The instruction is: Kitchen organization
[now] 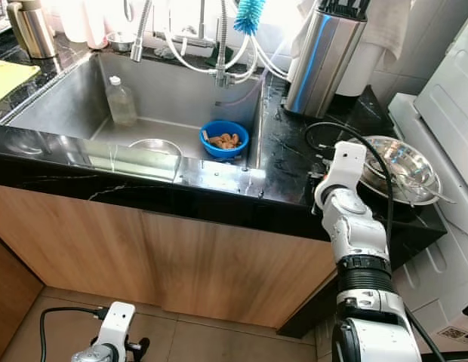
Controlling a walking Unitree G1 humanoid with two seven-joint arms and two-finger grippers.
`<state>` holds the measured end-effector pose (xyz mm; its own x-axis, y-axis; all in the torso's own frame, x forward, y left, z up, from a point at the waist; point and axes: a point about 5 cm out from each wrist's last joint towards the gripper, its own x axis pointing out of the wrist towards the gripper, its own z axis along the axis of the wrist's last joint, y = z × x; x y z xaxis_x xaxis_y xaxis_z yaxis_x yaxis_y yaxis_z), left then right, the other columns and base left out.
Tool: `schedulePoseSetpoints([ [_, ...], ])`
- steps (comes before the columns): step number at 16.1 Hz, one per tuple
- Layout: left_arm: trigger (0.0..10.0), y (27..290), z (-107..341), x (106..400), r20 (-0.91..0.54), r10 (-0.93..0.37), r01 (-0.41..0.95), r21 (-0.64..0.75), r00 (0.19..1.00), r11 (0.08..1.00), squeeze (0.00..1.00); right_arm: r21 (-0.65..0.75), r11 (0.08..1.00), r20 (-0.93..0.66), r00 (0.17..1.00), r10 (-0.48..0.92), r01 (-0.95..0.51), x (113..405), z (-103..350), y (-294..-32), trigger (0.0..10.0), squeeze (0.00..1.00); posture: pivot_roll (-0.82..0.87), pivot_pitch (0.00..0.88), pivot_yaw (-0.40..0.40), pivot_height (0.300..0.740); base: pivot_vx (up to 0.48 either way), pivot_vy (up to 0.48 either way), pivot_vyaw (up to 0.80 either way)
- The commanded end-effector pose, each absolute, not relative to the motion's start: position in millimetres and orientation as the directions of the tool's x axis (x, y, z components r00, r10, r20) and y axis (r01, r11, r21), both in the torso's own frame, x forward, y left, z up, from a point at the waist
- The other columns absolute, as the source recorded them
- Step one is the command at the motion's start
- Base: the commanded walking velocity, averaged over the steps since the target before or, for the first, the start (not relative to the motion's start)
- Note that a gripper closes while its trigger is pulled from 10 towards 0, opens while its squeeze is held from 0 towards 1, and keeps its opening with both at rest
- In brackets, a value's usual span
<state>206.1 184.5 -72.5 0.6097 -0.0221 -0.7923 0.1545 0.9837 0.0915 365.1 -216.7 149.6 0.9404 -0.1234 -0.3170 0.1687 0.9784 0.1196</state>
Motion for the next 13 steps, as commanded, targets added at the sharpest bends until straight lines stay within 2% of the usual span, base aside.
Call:
schedulePoseSetpoints([
  [1,10.0,183,-72,207,-0.794,-0.031,0.159,0.083,0.608,0.984,0.00,0.118,0.978,-0.330,0.936,-0.123,0.170,365,148,-219,0.0,0.00,0.16,0.101,-0.155,0.736,0.000,0.000,0.00],
  [3,10.0,183,-73,207,-0.795,-0.032,0.161,0.083,0.606,0.983,0.00,0.118,0.980,-0.321,0.940,-0.116,0.161,365,148,-217,0.0,0.00,0.16,0.100,-0.153,0.736,0.000,0.000,0.00],
  [10,10.0,183,-73,205,-0.797,-0.026,0.164,0.092,0.603,0.982,0.00,0.137,0.988,-0.130,0.990,-0.053,0.071,366,172,-201,0.0,0.00,0.17,0.075,-0.154,0.736,0.000,0.000,0.00],
  [11,10.0,183,-73,205,-0.797,-0.024,0.165,0.096,0.603,0.982,0.00,0.129,0.990,-0.104,0.993,-0.046,0.059,365,174,-200,2.9,0.00,0.17,0.071,-0.154,0.736,0.000,0.000,0.00],
  [12,10.0,184,-73,205,-0.797,-0.022,0.166,0.098,0.603,0.981,0.00,0.117,0.992,-0.090,0.995,-0.039,0.050,365,176,-198,10.0,0.00,0.17,0.067,-0.153,0.736,0.000,0.000,0.00],
  [13,10.0,184,-73,205,-0.798,-0.023,0.168,0.099,0.603,0.981,0.00,0.108,0.991,-0.111,0.991,-0.070,0.083,363,173,-201,10.0,0.00,0.17,0.061,-0.151,0.736,0.000,0.000,0.00],
])
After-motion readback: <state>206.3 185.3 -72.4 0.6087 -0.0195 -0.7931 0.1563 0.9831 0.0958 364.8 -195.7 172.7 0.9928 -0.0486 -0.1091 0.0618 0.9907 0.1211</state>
